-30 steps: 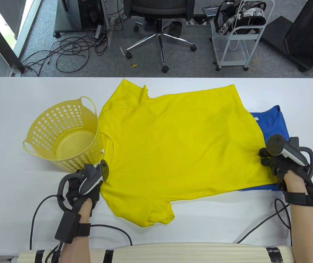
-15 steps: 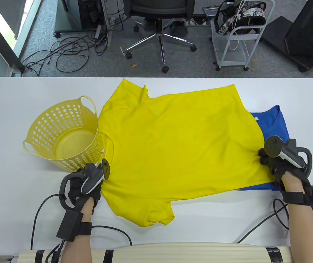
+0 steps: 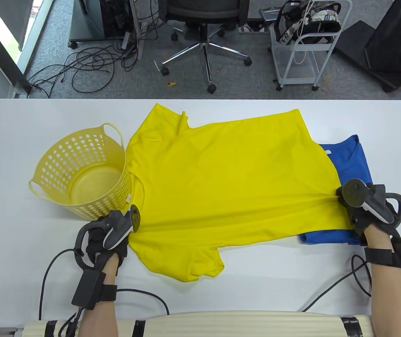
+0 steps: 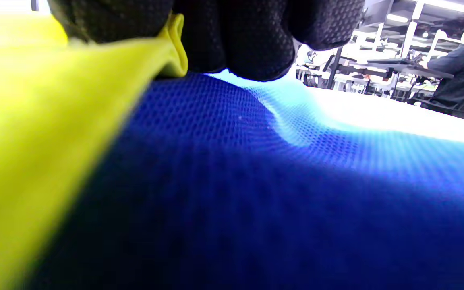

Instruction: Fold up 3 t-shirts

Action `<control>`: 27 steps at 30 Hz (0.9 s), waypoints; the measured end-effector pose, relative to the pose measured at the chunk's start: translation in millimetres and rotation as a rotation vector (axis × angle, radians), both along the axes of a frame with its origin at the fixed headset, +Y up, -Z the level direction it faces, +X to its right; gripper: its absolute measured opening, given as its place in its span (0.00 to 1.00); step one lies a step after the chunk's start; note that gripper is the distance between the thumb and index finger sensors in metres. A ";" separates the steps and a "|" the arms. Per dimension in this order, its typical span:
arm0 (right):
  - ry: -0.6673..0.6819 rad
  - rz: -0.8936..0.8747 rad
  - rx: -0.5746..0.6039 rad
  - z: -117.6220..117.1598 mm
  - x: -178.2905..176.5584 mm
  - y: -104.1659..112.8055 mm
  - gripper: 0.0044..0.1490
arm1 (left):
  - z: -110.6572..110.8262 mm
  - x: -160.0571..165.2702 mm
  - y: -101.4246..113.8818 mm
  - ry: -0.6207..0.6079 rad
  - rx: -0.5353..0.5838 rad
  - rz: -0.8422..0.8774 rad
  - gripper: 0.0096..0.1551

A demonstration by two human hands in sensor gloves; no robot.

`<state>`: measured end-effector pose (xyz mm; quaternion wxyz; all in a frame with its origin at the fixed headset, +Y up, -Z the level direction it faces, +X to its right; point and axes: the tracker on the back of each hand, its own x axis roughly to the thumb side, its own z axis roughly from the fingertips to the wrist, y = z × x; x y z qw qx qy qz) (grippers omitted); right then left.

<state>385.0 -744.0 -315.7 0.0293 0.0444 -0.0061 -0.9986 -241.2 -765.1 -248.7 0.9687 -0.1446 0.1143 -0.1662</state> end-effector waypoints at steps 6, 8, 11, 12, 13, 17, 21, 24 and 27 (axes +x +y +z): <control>-0.029 -0.006 -0.011 -1.3 0.2 10.3 0.24 | 5.1 -4.9 15.5 0.014 0.016 0.077 0.22; -0.073 -0.043 0.104 2.1 4.0 27.8 0.24 | 13.6 -6.0 36.7 -0.002 0.147 0.122 0.22; -0.111 -0.180 0.519 20.9 12.4 58.2 0.24 | 31.2 -7.2 68.6 -0.029 0.429 0.191 0.23; -0.121 -0.213 0.623 29.2 14.0 66.6 0.24 | 39.6 -6.9 80.1 -0.032 0.572 0.195 0.23; -0.121 -0.211 0.674 33.9 14.6 71.0 0.24 | 44.5 -6.3 85.9 -0.038 0.643 0.196 0.22; -0.053 -0.164 0.136 23.6 20.6 61.2 0.24 | 42.8 0.0 73.1 -0.104 0.452 0.112 0.22; -0.048 -0.208 -0.171 15.3 30.0 29.7 0.27 | 28.3 2.8 36.6 -0.108 -0.037 0.157 0.29; -0.060 -0.260 -0.076 15.7 33.7 28.9 0.32 | 24.1 4.7 29.1 -0.092 0.003 0.161 0.30; -0.038 -0.227 -0.051 16.1 28.8 28.9 0.32 | 22.6 9.5 26.2 -0.082 0.019 0.163 0.29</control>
